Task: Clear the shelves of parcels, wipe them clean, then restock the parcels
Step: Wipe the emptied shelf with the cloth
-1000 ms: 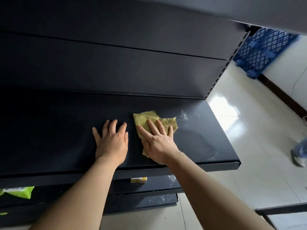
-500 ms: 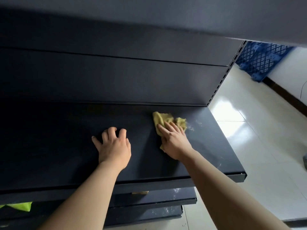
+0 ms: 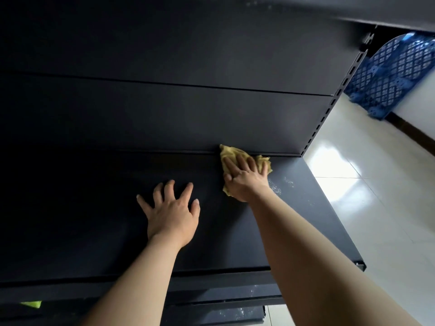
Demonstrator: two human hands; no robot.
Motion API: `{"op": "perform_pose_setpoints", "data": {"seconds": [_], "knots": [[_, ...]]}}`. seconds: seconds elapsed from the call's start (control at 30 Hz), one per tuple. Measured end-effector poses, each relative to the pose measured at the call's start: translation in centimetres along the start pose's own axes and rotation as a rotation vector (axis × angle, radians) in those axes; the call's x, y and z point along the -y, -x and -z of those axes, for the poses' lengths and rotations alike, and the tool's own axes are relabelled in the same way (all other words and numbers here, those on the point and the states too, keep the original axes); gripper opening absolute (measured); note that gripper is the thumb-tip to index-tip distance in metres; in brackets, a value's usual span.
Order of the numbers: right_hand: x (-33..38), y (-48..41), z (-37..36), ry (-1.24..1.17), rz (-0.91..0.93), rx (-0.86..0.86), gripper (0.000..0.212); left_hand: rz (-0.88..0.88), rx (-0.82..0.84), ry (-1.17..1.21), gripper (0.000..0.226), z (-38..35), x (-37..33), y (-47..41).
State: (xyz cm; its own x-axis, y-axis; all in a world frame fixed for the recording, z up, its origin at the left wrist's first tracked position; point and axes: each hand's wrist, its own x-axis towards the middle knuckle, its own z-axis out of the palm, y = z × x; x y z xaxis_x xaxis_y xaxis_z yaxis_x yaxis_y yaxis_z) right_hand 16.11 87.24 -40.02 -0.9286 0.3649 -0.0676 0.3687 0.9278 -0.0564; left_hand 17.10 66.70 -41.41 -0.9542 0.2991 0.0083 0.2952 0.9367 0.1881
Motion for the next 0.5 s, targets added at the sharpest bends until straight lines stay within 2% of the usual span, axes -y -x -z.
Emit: {"op": "perform_pose_setpoints", "data": {"seconds": [0.13, 0.3, 0.4, 0.5], "knots": [[-3.9, 1.0, 0.1, -0.003, -0.149, 0.01, 0.057, 0.009, 0.008, -0.006, 0.055, 0.0, 0.1, 0.0], [-6.0, 4.3, -0.2, -0.149, -0.275, 0.048, 0.06, 0.011, -0.007, -0.008, 0.053, 0.1, -0.1, 0.0], [-5.3, 6.4, -0.7, -0.152, -0.287, 0.029, 0.062, 0.013, -0.008, -0.012, 0.052, 0.1, -0.2, 0.0], [-3.3, 7.8, -1.5, -0.127, -0.221, 0.012, 0.066, 0.003, -0.006, -0.025, 0.049, 0.2, -0.7, 0.0]]}}
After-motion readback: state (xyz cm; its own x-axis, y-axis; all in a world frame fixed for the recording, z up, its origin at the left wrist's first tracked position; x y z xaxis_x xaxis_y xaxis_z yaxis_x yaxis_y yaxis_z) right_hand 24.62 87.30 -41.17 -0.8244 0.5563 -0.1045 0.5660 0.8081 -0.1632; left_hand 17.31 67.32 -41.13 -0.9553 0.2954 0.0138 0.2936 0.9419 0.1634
